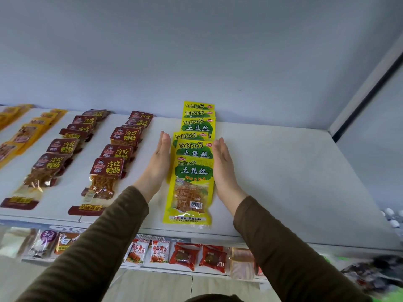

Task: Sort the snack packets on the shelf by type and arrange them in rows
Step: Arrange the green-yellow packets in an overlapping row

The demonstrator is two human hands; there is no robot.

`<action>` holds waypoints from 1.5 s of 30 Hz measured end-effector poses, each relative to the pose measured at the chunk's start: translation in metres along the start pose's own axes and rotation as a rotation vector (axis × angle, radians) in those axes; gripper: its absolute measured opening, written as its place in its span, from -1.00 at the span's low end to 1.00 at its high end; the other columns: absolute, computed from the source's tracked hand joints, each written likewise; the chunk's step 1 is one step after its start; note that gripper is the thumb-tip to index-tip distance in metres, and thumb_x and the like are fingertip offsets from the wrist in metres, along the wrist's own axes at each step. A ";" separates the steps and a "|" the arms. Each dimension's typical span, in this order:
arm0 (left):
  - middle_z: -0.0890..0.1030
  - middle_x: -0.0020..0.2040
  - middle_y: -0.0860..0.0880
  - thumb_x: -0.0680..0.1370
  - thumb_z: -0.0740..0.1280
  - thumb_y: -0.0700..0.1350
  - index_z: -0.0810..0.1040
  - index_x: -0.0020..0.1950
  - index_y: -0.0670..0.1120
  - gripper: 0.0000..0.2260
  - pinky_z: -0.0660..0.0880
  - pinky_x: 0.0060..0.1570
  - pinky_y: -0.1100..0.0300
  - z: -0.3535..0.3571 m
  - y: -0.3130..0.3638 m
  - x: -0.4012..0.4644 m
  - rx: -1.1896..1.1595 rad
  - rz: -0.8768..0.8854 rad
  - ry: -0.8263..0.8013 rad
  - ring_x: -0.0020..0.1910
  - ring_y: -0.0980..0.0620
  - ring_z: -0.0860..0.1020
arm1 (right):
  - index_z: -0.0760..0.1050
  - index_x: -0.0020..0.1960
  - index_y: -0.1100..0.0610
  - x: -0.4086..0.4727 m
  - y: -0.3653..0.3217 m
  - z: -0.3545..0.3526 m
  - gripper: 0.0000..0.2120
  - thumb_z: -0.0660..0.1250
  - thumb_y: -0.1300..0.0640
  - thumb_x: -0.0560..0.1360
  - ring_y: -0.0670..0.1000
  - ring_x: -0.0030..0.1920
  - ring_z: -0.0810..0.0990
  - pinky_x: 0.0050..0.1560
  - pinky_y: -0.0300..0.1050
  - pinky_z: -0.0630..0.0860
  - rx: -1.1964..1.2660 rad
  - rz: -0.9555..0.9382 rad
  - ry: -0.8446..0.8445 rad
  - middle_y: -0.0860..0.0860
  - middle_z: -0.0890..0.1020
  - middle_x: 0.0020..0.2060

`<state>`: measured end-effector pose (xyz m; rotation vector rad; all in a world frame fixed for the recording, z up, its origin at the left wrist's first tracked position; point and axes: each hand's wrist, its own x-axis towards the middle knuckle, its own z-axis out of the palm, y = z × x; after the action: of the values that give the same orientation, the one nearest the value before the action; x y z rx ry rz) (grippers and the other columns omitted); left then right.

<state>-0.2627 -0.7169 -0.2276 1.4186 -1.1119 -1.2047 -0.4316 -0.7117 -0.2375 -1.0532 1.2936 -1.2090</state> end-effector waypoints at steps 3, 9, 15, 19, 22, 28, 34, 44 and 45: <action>0.47 0.48 0.02 0.59 0.01 0.44 0.18 0.64 0.03 -0.27 0.42 0.42 0.02 0.007 -0.005 0.005 -0.052 0.007 -0.121 0.39 0.04 0.51 | 0.08 0.66 -0.05 -0.001 0.002 0.007 -0.40 0.14 -0.18 0.69 -0.09 0.50 0.37 0.50 0.06 0.37 0.029 0.006 -0.013 -0.13 0.34 0.56; 0.50 0.46 -0.03 0.49 0.08 0.51 0.17 0.63 0.11 -0.19 0.52 0.32 -0.09 0.015 -0.006 0.004 -0.087 0.016 -0.103 0.31 -0.03 0.58 | 0.20 0.59 -0.17 0.002 0.005 0.012 -0.52 0.13 -0.18 0.69 -0.50 -0.04 0.56 -0.02 -0.40 0.50 0.060 -0.011 -0.004 -0.56 0.53 -0.04; 0.59 0.33 0.17 0.60 0.04 0.42 0.48 0.46 0.14 -0.42 0.56 0.03 0.40 0.010 -0.009 0.014 -0.096 0.035 -0.098 0.17 0.23 0.63 | 0.10 0.66 -0.02 0.010 0.004 0.004 -0.41 0.08 -0.21 0.70 -0.25 0.41 0.36 0.31 -0.32 0.35 0.037 0.002 0.023 -0.14 0.35 0.54; 0.15 0.64 0.04 0.63 0.00 0.38 0.08 0.66 0.01 -0.29 0.13 0.53 0.17 -0.001 -0.004 0.041 -0.019 0.010 -0.042 0.58 0.10 0.19 | 0.10 0.66 0.03 0.036 -0.008 -0.007 -0.43 0.03 -0.17 0.72 -0.13 0.56 0.21 0.33 -0.31 0.12 0.012 0.003 0.070 -0.08 0.22 0.62; 0.33 0.52 0.12 0.66 -0.03 0.34 0.23 0.61 -0.04 -0.35 0.27 0.37 0.35 0.002 0.005 0.058 0.002 -0.014 -0.096 0.40 0.25 0.43 | 0.15 0.64 0.04 0.056 -0.014 -0.004 -0.45 0.03 -0.15 0.73 -0.06 0.57 0.25 0.38 -0.27 0.16 -0.024 -0.005 0.052 -0.05 0.26 0.61; 0.75 -0.17 0.15 0.69 -0.05 0.27 0.57 0.04 0.08 -0.54 0.62 -0.23 0.28 0.012 0.023 0.076 -0.069 -0.072 -0.196 -0.13 0.15 0.72 | 0.26 0.60 0.03 0.084 -0.016 0.009 -0.49 0.07 -0.14 0.72 0.03 0.49 0.43 0.44 0.06 0.43 0.024 0.012 -0.016 0.00 0.39 0.54; 0.70 0.17 -0.16 0.67 -0.02 0.31 0.57 0.35 -0.07 -0.40 0.62 0.13 -0.06 0.019 0.023 0.087 -0.093 -0.102 -0.242 0.12 -0.16 0.69 | 0.30 0.59 -0.03 0.092 -0.011 0.015 -0.48 0.07 -0.21 0.70 0.05 0.48 0.44 0.45 0.16 0.44 0.077 0.033 -0.064 -0.02 0.42 0.52; 0.22 0.61 -0.19 0.46 0.08 0.49 0.22 0.59 -0.17 -0.07 0.20 0.48 -0.10 0.003 0.024 0.124 -0.070 -0.067 -0.166 0.58 -0.23 0.19 | 0.53 0.38 0.17 0.121 -0.025 0.007 -0.33 -0.02 -0.32 0.67 0.18 0.17 0.69 0.32 0.21 0.55 0.184 0.137 0.007 0.17 0.69 0.17; 0.24 0.61 -0.16 0.48 0.06 0.48 0.21 0.60 -0.14 -0.10 0.24 0.45 -0.02 0.005 0.027 0.128 -0.097 -0.105 -0.187 0.57 -0.18 0.24 | 0.54 0.37 0.16 0.124 -0.028 0.008 -0.34 -0.01 -0.32 0.67 0.18 0.15 0.70 0.30 0.21 0.56 0.180 0.147 0.016 0.16 0.70 0.16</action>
<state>-0.2558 -0.8478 -0.2199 1.3241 -1.1003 -1.4711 -0.4353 -0.8383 -0.2239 -0.8062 1.2271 -1.1997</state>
